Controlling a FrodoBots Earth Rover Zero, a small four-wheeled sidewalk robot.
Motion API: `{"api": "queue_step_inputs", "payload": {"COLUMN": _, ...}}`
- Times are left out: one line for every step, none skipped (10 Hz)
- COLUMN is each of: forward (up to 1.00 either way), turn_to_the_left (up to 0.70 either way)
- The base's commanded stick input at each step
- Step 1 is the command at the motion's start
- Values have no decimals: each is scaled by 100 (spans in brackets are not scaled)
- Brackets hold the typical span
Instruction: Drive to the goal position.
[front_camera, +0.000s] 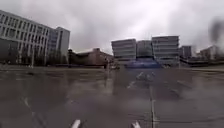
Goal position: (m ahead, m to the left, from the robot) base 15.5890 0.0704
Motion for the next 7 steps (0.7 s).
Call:
{"api": "queue_step_inputs", "payload": {"forward": 100, "turn_to_the_left": -13}}
{"api": "queue_step_inputs", "payload": {"forward": 100, "turn_to_the_left": -4}}
{"api": "queue_step_inputs", "payload": {"forward": 100, "turn_to_the_left": 0}}
{"api": "queue_step_inputs", "payload": {"forward": 100, "turn_to_the_left": 0}}
{"api": "queue_step_inputs", "payload": {"forward": 100, "turn_to_the_left": 0}}
{"api": "queue_step_inputs", "payload": {"forward": 100, "turn_to_the_left": 0}}
{"api": "queue_step_inputs", "payload": {"forward": 100, "turn_to_the_left": 0}}
